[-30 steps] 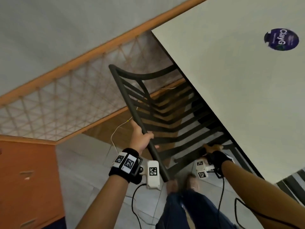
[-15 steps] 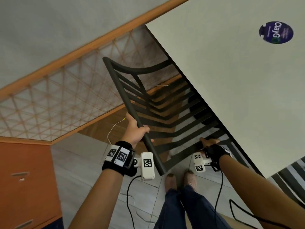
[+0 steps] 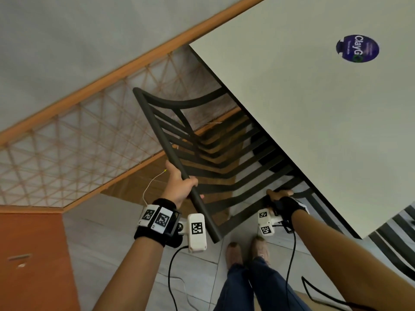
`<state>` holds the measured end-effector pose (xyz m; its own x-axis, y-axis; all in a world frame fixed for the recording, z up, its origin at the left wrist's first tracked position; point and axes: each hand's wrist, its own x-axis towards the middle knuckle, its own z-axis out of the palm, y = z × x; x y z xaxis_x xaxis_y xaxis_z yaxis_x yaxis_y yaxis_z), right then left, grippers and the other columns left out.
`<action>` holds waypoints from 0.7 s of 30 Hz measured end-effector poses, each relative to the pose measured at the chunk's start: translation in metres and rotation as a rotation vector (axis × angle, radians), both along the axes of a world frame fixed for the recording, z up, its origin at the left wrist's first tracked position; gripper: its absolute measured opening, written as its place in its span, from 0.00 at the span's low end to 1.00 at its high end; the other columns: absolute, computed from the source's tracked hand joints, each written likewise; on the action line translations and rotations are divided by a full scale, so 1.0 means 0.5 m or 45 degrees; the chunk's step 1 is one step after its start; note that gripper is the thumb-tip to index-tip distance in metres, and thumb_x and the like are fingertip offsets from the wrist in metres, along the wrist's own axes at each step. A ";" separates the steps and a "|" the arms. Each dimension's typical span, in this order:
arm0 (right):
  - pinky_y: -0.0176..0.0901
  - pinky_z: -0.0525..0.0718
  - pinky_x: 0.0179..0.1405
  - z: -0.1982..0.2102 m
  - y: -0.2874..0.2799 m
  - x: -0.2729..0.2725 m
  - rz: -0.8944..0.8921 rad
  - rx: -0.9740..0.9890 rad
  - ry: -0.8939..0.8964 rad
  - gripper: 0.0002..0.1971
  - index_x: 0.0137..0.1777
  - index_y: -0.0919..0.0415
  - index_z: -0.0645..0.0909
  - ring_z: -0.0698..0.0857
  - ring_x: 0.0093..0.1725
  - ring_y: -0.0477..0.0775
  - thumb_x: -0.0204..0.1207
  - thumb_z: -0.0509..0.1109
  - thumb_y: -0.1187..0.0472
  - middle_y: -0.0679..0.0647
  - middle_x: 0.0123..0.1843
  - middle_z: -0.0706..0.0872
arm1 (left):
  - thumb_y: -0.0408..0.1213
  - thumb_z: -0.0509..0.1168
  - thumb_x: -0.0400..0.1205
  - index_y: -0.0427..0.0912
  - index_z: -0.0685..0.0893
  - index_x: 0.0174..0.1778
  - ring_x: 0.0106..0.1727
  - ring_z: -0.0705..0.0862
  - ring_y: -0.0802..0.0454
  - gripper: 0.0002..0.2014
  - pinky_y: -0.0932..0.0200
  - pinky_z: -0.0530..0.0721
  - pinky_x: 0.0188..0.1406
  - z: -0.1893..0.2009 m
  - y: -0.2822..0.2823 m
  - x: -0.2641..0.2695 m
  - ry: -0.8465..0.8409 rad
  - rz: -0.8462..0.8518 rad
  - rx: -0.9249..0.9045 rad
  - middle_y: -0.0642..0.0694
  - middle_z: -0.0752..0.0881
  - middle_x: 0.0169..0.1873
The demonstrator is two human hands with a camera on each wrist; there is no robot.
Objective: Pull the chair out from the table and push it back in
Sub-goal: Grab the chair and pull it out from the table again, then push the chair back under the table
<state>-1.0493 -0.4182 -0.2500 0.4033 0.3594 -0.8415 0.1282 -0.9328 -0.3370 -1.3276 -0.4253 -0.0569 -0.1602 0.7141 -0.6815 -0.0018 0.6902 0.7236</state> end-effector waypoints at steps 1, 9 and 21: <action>0.63 0.74 0.73 -0.010 0.001 0.004 0.043 -0.009 0.011 0.47 0.83 0.64 0.50 0.74 0.73 0.73 0.73 0.70 0.43 0.69 0.79 0.68 | 0.16 0.60 0.77 0.69 0.45 0.76 0.58 0.81 0.45 0.48 0.35 0.90 0.45 0.000 0.003 0.000 0.004 -0.005 0.014 0.41 0.71 0.68; 0.69 0.87 0.52 0.062 -0.061 0.002 0.070 0.207 0.202 0.30 0.72 0.66 0.66 0.88 0.51 0.73 0.76 0.72 0.54 0.69 0.57 0.86 | 0.17 0.62 0.77 0.63 0.49 0.79 0.54 0.82 0.43 0.45 0.41 0.91 0.45 0.013 -0.016 0.013 0.056 0.022 0.047 0.42 0.73 0.62; 0.59 0.83 0.64 0.106 -0.288 0.284 0.546 -0.138 -0.057 0.29 0.77 0.63 0.66 0.84 0.63 0.66 0.78 0.69 0.57 0.68 0.69 0.81 | 0.29 0.68 0.78 0.55 0.55 0.82 0.76 0.72 0.40 0.40 0.32 0.68 0.76 0.044 -0.155 0.092 0.323 -0.037 0.155 0.42 0.70 0.79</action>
